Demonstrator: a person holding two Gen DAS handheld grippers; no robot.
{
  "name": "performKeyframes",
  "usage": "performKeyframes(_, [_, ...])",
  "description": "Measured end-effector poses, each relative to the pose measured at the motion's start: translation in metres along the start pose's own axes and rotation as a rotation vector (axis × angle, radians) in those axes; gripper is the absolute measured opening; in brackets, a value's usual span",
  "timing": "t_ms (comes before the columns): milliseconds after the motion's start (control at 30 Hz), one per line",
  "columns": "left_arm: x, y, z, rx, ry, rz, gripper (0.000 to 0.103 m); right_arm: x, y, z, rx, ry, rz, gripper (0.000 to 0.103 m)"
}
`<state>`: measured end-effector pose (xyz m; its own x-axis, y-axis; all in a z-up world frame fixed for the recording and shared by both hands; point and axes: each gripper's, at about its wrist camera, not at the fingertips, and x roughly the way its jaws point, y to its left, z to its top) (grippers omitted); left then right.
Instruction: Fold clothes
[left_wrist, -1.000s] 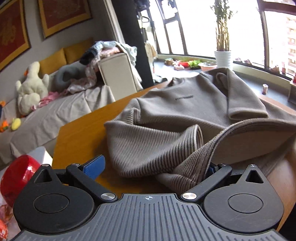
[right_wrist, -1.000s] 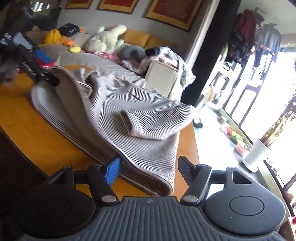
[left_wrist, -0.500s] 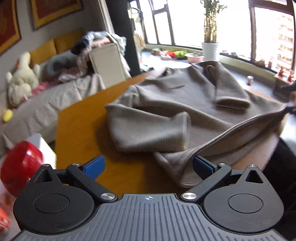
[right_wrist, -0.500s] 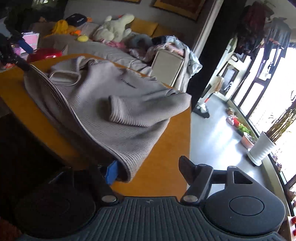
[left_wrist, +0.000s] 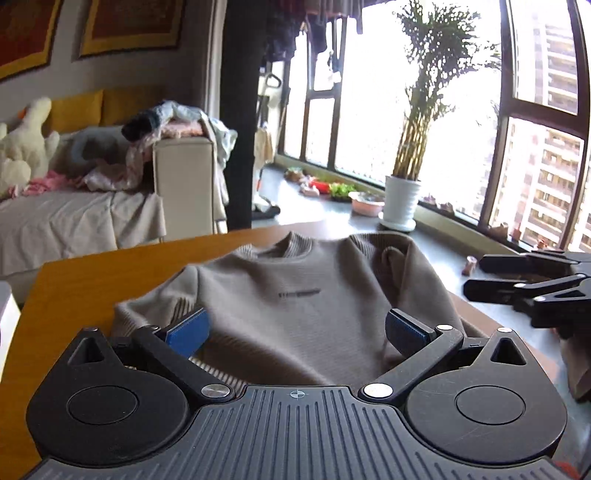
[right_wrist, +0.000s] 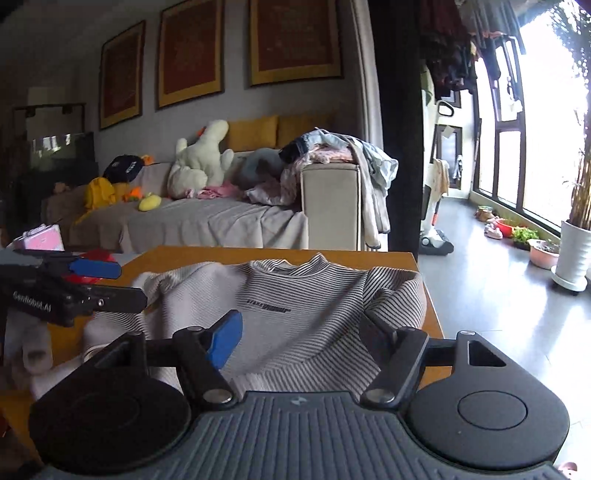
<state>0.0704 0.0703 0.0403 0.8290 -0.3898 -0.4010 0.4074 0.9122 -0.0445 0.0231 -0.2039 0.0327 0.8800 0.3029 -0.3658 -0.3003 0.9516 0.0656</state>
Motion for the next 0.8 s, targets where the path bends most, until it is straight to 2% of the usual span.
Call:
performKeyframes(67, [0.027, -0.001, -0.005, 0.027, -0.016, 0.042, 0.103, 0.035, -0.003, -0.003, 0.04, -0.003, -0.014, 0.072])
performKeyframes(167, [0.057, 0.012, -0.017, -0.013, 0.097, 0.043, 0.103, 0.076, -0.008, -0.008, 0.109, 0.082, 0.043, 0.072])
performKeyframes(233, [0.061, 0.025, -0.022, -0.077, 0.162, 0.038, 0.103, 0.089, -0.008, -0.008, 0.114, 0.094, 0.094, 0.072])
performKeyframes(267, [0.063, 0.03, -0.025, -0.099, 0.188, 0.04, 0.103, 0.094, -0.007, -0.007, 0.104, 0.106, 0.12, 0.072])
performKeyframes(367, [0.05, 0.03, -0.032, -0.103, 0.21, 0.083, 0.103, 0.115, -0.001, -0.008, 0.073, 0.222, 0.196, 0.072])
performKeyframes(467, [0.029, 0.036, -0.039, -0.155, 0.196, 0.138, 0.103, 0.112, 0.004, -0.011, 0.02, 0.277, 0.19, 0.072])
performKeyframes(567, [0.017, 0.047, -0.041, -0.239, 0.174, 0.169, 0.103, 0.073, 0.014, -0.021, -0.196, 0.28, 0.137, 0.074])
performKeyframes(633, [0.016, 0.055, -0.041, -0.284, 0.175, 0.138, 0.103, 0.039, 0.024, -0.034, -0.39, 0.29, 0.052, 0.083])
performKeyframes(667, [0.015, 0.059, -0.041, -0.301, 0.174, 0.121, 0.103, 0.024, 0.026, -0.038, -0.447, 0.29, 0.006, 0.083])
performKeyframes(767, [0.011, 0.067, -0.035, -0.33, 0.204, 0.058, 0.103, -0.007, 0.024, -0.031, -0.451, 0.326, -0.119, 0.083])
performKeyframes(800, [0.007, 0.067, -0.032, -0.322, 0.227, 0.031, 0.103, -0.016, 0.023, -0.026, -0.441, 0.337, -0.166, 0.075])
